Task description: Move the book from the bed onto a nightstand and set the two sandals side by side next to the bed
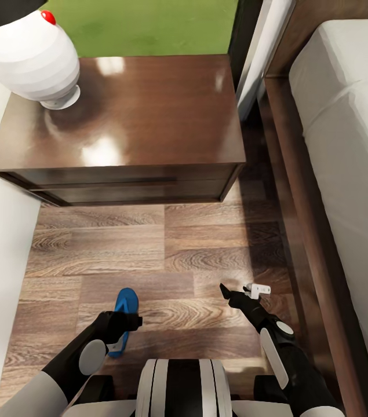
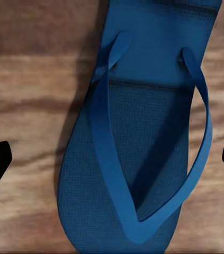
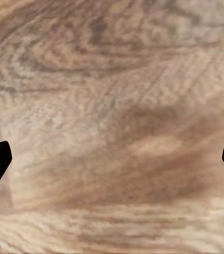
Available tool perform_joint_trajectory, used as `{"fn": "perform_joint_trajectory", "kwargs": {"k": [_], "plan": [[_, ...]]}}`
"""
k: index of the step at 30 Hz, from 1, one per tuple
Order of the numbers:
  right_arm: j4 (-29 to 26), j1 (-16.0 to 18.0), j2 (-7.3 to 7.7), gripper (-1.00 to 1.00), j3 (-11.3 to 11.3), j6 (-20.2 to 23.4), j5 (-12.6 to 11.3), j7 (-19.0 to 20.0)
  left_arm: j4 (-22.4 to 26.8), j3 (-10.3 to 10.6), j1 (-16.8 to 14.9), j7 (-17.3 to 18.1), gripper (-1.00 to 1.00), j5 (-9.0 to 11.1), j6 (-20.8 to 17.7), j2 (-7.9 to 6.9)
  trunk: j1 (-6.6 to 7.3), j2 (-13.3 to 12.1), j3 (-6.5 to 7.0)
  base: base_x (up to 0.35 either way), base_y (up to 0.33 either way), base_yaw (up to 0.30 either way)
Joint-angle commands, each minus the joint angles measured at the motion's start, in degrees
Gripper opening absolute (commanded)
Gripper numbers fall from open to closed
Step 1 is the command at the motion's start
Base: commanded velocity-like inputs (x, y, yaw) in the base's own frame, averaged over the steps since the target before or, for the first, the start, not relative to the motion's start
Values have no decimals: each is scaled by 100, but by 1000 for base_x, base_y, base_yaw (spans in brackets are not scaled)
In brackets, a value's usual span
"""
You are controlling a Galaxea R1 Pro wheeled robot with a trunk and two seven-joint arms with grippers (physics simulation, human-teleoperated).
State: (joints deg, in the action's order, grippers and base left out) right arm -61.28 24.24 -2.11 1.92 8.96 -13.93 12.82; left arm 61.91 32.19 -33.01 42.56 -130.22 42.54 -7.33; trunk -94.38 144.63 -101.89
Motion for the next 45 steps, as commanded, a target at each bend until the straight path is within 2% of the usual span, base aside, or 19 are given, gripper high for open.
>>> {"fn": "perform_joint_trajectory", "kwargs": {"k": [1,45], "plan": [[-7,1,-7,100,21,44,-57,34,4,19,-4,16,100,-4,9,-6,0,1,-3,44,-13,0],[-7,0,-8,100,19,35,-57,36,2,24,-4,-14,100,3,0,16,0,1,-3,14,-13,0]]}}
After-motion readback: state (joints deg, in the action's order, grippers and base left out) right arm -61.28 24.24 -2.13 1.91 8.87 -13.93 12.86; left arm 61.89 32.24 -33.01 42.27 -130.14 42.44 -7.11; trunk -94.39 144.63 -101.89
